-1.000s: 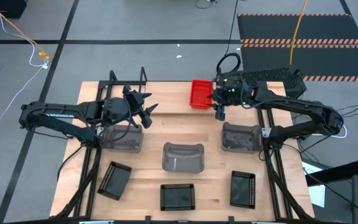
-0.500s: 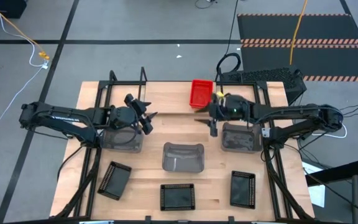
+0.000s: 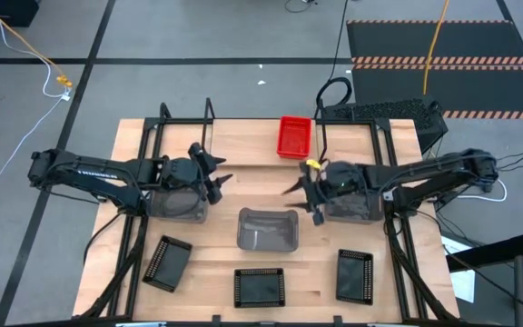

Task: Stack baskets on shelf by color
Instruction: Put the right light black bin on the shelf

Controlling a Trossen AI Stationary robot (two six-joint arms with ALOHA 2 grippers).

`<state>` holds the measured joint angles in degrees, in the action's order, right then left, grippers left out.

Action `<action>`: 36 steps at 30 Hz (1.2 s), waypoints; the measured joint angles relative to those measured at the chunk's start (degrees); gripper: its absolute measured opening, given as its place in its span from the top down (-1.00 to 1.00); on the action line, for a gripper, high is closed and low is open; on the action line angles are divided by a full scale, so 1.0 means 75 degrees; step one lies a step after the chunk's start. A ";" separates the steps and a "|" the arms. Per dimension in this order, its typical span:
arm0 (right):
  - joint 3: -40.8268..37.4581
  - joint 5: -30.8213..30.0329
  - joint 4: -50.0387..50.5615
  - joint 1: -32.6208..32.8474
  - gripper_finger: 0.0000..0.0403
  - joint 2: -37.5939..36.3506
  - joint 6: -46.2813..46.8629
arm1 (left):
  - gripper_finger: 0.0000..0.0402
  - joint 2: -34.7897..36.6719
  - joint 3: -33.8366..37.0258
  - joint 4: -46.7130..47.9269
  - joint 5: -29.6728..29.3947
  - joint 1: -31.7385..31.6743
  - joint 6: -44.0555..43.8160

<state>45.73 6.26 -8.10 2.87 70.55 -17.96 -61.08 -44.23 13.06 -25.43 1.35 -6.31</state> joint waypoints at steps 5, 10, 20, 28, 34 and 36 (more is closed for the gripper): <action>0.0074 -0.0024 0.0081 0.0499 0.23 0.0481 -0.0396 | -0.25 0.0003 0.0000 -0.0491 0.0001 -0.0097 0.0204; 0.0153 -0.0346 0.0483 0.0788 0.23 0.0556 -0.0566 | -0.25 0.0003 0.0000 -0.0499 0.0003 -0.0091 0.0384; 0.2063 -0.2624 0.5521 0.1949 0.23 0.0614 -0.0381 | -0.25 0.0003 0.0000 -0.0809 0.0000 -0.0100 0.1490; 0.2201 -0.3347 0.8809 0.3203 0.25 0.0616 0.0051 | -0.25 0.0003 -0.0001 -0.1216 0.0003 -0.0106 0.1902; 0.2195 -0.3884 1.1337 0.3266 0.32 0.0564 0.1259 | -0.25 0.0003 0.0000 -0.1210 0.0000 -0.0125 0.2539; 0.2195 -0.3378 1.2096 0.3262 0.33 0.0570 0.1530 | -0.25 0.0003 -0.0002 -0.1208 0.0003 -0.0159 0.2632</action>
<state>62.19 -19.07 82.62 27.33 74.83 -6.49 -61.06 -44.24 4.00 -25.41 0.16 13.43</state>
